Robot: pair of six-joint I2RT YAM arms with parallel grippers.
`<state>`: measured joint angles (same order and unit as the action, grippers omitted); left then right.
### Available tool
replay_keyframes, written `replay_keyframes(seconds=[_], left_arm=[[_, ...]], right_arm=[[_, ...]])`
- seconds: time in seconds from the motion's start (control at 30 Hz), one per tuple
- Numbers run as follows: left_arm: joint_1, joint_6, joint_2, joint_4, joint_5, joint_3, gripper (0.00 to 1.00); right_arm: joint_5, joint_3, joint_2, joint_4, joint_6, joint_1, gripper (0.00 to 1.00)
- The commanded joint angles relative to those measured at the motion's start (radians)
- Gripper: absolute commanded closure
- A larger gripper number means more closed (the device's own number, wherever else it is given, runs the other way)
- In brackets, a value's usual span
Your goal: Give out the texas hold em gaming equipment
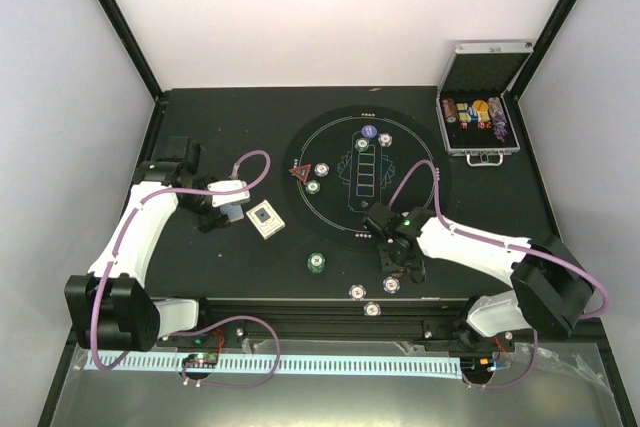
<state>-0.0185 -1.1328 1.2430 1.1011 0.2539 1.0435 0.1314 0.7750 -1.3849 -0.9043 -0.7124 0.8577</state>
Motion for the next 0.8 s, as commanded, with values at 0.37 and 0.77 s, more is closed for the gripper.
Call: replay_keyframes(seconds=[0.37,0.77], left_arm=[[0.008,-0.021,-0.01,-0.001,-0.003,0.036,0.98],[0.008,-0.014,-0.003,-0.008,-0.007,0.023,0.99]], right_arm=[[0.022,0.083,0.036,-0.046,0.011,0.002,0.72],[0.028,0.554,-0.273,-0.029,0.148,0.001,0.74]])
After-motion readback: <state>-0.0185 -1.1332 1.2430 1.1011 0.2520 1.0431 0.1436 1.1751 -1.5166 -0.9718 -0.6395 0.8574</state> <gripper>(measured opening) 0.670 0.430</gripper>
